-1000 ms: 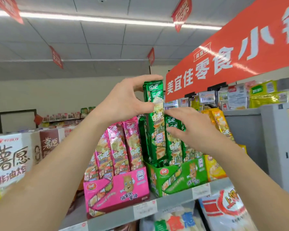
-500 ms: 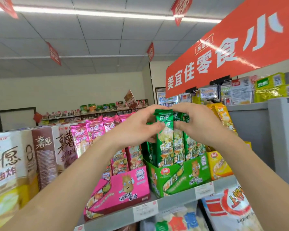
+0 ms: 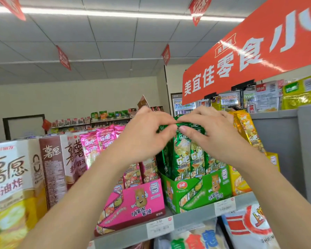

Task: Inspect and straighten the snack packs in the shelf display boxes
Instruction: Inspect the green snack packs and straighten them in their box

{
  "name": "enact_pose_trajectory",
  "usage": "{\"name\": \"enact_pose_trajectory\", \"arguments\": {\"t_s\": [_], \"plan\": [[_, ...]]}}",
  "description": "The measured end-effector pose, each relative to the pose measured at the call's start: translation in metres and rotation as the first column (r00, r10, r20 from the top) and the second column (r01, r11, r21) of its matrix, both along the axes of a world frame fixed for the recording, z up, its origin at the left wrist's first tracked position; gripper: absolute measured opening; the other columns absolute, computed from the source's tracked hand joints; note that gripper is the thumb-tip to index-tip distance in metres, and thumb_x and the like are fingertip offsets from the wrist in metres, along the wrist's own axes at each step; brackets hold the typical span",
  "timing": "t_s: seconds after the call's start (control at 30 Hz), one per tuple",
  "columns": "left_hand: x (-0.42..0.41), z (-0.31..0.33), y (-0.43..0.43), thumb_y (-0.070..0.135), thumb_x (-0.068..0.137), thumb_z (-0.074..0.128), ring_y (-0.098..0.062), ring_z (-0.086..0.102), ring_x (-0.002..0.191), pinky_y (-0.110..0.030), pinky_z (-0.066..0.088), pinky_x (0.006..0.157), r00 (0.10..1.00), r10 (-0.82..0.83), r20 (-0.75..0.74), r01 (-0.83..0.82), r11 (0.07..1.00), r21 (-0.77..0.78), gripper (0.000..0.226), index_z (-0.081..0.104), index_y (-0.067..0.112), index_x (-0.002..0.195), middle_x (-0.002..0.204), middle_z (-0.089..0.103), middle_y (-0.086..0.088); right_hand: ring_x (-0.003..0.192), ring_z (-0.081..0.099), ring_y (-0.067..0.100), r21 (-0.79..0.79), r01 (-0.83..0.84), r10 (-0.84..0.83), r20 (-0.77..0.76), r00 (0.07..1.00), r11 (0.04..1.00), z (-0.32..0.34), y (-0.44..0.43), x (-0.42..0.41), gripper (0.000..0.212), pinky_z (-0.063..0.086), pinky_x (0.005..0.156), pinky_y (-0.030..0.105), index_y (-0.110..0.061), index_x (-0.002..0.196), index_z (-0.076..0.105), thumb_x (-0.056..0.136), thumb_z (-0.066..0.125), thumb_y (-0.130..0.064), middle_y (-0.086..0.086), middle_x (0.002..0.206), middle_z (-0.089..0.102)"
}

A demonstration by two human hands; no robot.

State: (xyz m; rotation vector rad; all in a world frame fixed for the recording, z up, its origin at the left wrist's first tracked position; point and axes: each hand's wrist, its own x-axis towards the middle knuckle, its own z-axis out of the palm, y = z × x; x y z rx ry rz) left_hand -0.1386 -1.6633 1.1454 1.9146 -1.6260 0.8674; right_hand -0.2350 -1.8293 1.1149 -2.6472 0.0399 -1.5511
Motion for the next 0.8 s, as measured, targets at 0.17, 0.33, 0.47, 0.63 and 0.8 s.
{"name": "enact_pose_trajectory", "arguments": {"t_s": [0.17, 0.33, 0.47, 0.63, 0.8], "plan": [[0.018, 0.037, -0.01, 0.018, 0.092, 0.052, -0.005, 0.06, 0.076, -0.02, 0.047, 0.079, 0.974, 0.224, 0.044, -0.213, 0.961, -0.178, 0.026, 0.075, 0.025, 0.102, 0.088, 0.072, 0.014, 0.119, 0.045, 0.006, -0.055, 0.004, -0.004, 0.002, 1.0, 0.998, 0.001, 0.003, 0.002, 0.025, 0.014, 0.109, 0.039, -0.029, 0.114, 0.064, 0.098, 0.049, -0.04, -0.016, 0.119, 0.055], [0.047, 0.049, -0.038, 0.036, 0.094, 0.047, -0.028, 0.063, 0.102, -0.043, 0.054, 0.086, 0.816, 0.524, 0.246, -0.572, 0.795, 0.204, 0.035, 0.063, 0.016, 0.117, 0.11, 0.069, -0.005, 0.107, 0.053, 0.025, -0.108, 0.022, -0.039, -0.153, 0.988, 0.994, 0.016, 0.012, 0.004, 0.021, 0.025, 0.095, 0.031, -0.018, 0.092, 0.047, 0.093, 0.037, -0.037, 0.005, 0.119, 0.062], [0.057, 0.043, -0.047, 0.041, 0.092, 0.057, -0.017, 0.052, 0.055, -0.028, 0.043, 0.053, 0.87, 0.467, 0.156, -0.492, 0.823, 0.282, 0.036, 0.056, 0.018, 0.064, 0.059, 0.056, -0.003, 0.075, 0.053, 0.019, -0.169, 0.014, -0.058, -0.26, 0.964, 0.986, 0.03, 0.013, 0.003, 0.021, 0.036, 0.088, 0.043, -0.017, 0.095, 0.045, 0.095, 0.037, -0.036, -0.002, 0.081, 0.06], [0.057, 0.041, -0.046, 0.041, 0.084, 0.064, -0.021, 0.056, 0.063, -0.03, 0.041, 0.057, 0.847, 0.504, 0.169, -0.531, 0.817, 0.224, 0.025, 0.064, 0.016, 0.079, 0.063, 0.056, 0.004, 0.062, 0.042, 0.005, -0.156, -0.021, -0.026, -0.288, 0.957, 0.988, 0.034, 0.007, 0.006, 0.014, 0.034, 0.085, 0.041, -0.022, 0.1, 0.046, 0.098, 0.039, -0.033, -0.007, 0.066, 0.044], [0.055, 0.041, -0.044, 0.046, 0.083, 0.063, -0.021, 0.051, 0.08, -0.036, 0.04, 0.07, 0.857, 0.492, 0.154, -0.514, 0.79, 0.334, 0.037, 0.041, 0.025, 0.104, 0.085, 0.049, 0.005, 0.073, 0.044, 0.005, -0.156, -0.021, -0.022, -0.269, 0.963, 0.988, 0.032, 0.002, 0.007, 0.012, 0.033, 0.093, 0.043, -0.027, 0.105, 0.05, 0.097, 0.043, -0.029, -0.01, 0.086, 0.055]]}}
